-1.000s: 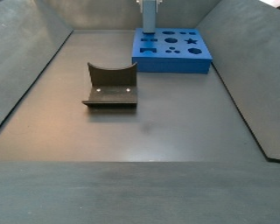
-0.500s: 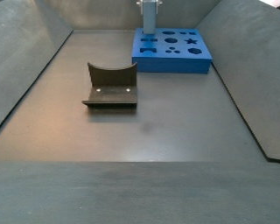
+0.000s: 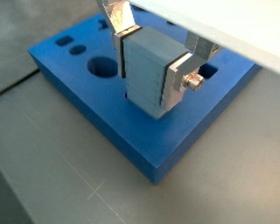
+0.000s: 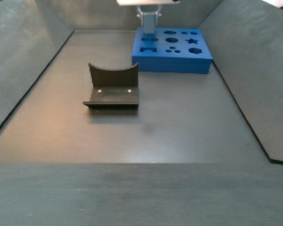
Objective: Insert the rectangle object.
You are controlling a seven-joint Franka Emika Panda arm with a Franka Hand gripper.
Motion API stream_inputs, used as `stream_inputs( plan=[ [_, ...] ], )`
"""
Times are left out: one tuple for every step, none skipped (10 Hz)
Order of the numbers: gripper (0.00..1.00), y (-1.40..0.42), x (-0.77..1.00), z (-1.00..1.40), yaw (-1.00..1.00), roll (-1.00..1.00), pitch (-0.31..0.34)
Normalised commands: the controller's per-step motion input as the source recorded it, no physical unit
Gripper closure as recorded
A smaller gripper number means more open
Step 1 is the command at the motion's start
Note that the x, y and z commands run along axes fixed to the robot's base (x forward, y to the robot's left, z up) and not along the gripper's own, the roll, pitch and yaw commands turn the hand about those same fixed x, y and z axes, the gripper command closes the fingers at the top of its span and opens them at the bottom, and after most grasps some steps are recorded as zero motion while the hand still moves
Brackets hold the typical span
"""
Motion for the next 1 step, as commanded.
stream_inputs(
  plan=[
    [1.0,0.0,0.1,0.0,-0.05,-0.01,0.061]
  ],
)
